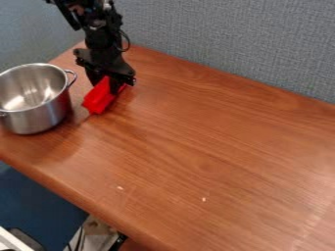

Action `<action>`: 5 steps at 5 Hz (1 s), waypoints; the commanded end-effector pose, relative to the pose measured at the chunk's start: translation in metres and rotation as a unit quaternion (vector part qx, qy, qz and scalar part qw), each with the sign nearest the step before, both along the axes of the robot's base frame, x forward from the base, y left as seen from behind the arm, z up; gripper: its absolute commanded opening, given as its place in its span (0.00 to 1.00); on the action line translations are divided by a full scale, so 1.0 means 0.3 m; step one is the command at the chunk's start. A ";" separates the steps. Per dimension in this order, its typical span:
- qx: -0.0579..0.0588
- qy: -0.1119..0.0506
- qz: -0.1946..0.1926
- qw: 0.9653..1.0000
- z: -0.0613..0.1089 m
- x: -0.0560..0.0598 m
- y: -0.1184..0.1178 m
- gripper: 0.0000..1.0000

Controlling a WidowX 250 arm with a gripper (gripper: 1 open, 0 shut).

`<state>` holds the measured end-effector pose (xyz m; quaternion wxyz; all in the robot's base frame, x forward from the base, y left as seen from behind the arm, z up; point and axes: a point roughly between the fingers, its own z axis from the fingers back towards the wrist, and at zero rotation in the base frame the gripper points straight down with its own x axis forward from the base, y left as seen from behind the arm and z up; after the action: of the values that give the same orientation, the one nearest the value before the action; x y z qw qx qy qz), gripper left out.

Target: Move the red object from the metal pot to the table

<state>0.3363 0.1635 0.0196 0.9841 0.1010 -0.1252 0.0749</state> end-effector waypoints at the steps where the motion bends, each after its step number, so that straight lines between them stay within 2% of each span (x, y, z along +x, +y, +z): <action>1: 0.001 0.066 -0.004 0.998 -0.154 -0.079 -0.021 0.00; 3: 0.015 0.075 0.008 0.997 -0.087 -0.082 0.004 0.00; 5: 0.008 0.095 0.078 0.992 -0.125 -0.107 0.047 0.00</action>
<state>0.3323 0.1729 0.0187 0.9796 0.1384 -0.0886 0.1154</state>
